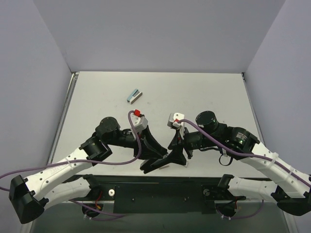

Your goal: Unload the staples from the stapler

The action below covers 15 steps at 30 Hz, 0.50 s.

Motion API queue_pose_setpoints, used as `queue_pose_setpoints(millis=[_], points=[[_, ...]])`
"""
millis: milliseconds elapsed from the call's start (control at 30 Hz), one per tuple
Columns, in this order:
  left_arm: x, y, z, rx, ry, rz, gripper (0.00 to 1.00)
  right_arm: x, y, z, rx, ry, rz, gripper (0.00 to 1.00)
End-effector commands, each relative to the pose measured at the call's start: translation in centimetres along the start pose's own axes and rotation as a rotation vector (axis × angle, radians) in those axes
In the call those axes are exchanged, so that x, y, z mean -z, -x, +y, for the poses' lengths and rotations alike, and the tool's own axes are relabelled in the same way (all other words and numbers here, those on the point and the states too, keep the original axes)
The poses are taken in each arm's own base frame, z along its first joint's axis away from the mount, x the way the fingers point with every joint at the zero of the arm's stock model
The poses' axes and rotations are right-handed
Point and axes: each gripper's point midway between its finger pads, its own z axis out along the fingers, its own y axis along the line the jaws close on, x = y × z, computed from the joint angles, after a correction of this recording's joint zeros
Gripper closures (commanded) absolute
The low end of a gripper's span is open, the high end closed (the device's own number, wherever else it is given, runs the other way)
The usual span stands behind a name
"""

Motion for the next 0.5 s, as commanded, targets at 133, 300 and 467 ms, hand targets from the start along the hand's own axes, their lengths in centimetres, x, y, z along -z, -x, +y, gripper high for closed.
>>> queue_pose_setpoints(millis=[133, 300, 467], points=[[0.4, 3.4, -2.6, -0.101, -0.07, -0.103, 1.0, 0.0, 1.2, 0.8, 0.026, 0.032, -0.065, 0.52], [0.4, 3.7, -2.8, -0.1, -0.078, -0.117, 1.0, 0.0, 1.2, 0.9, 0.026, 0.03, -0.073, 0.64], [0.4, 4.2, -3.1, -0.1, -0.084, -0.131, 1.0, 0.2, 0.9, 0.6, 0.028, 0.002, -0.082, 0.83]])
